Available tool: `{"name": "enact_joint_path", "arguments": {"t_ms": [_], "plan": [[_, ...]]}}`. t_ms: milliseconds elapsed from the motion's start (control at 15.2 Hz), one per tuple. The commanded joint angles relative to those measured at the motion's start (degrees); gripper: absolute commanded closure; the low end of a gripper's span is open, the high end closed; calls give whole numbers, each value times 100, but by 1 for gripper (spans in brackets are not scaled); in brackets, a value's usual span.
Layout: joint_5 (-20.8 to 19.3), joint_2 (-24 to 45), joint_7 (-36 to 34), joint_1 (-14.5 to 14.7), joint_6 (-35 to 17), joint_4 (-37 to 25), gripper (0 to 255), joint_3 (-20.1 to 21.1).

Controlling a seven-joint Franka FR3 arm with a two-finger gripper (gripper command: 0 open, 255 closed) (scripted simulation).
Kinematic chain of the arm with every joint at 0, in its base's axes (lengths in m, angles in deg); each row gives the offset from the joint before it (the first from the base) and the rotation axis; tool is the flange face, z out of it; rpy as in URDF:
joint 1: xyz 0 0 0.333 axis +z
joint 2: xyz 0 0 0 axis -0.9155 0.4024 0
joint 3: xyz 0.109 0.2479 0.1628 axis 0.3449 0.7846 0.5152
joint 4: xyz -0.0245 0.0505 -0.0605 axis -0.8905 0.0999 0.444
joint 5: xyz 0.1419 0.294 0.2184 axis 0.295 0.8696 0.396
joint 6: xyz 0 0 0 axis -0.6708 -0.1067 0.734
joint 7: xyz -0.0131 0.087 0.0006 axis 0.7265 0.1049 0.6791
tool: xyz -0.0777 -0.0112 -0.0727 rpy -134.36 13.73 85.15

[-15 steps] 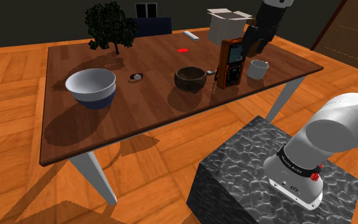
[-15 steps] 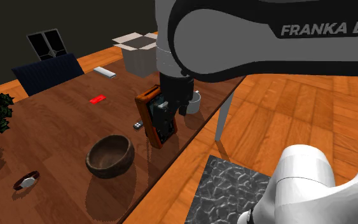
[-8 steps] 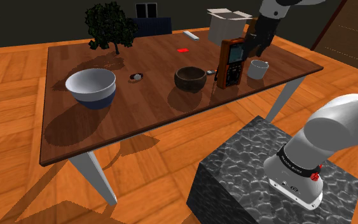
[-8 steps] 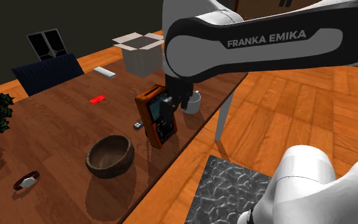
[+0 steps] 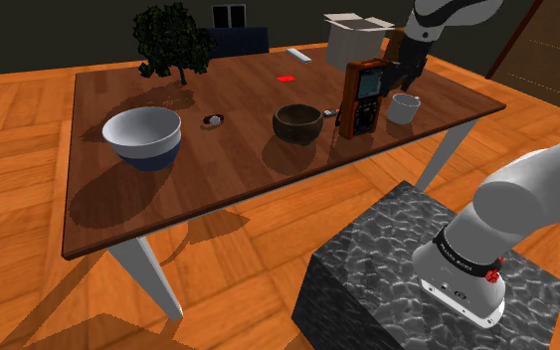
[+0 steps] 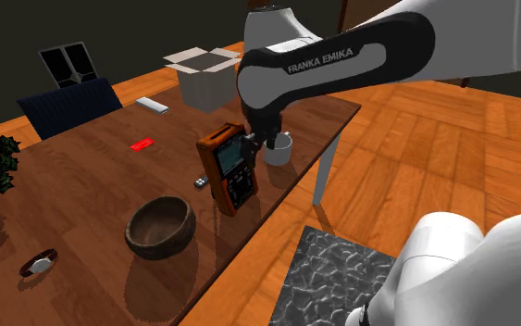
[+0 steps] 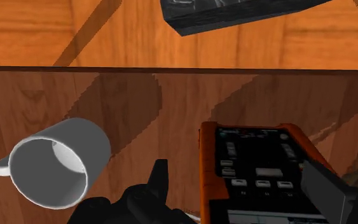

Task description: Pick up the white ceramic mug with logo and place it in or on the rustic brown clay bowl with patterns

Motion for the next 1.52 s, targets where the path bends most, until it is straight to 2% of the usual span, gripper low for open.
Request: {"name": "enact_joint_path", "arguments": {"t_ms": [0,396,792,1320,1452], "plan": [[-31,314,205,-72,-250,-78,0,-188],[133,1427,815,-213,-810,-645,0,-672],[615,2639,1531,-419,-1193,-1435,0,-1019],[877,3091,1727,-484,-1740,-1299,0,-996],[876,3090,1727,-484,-1740,-1298,0,-996]]}}
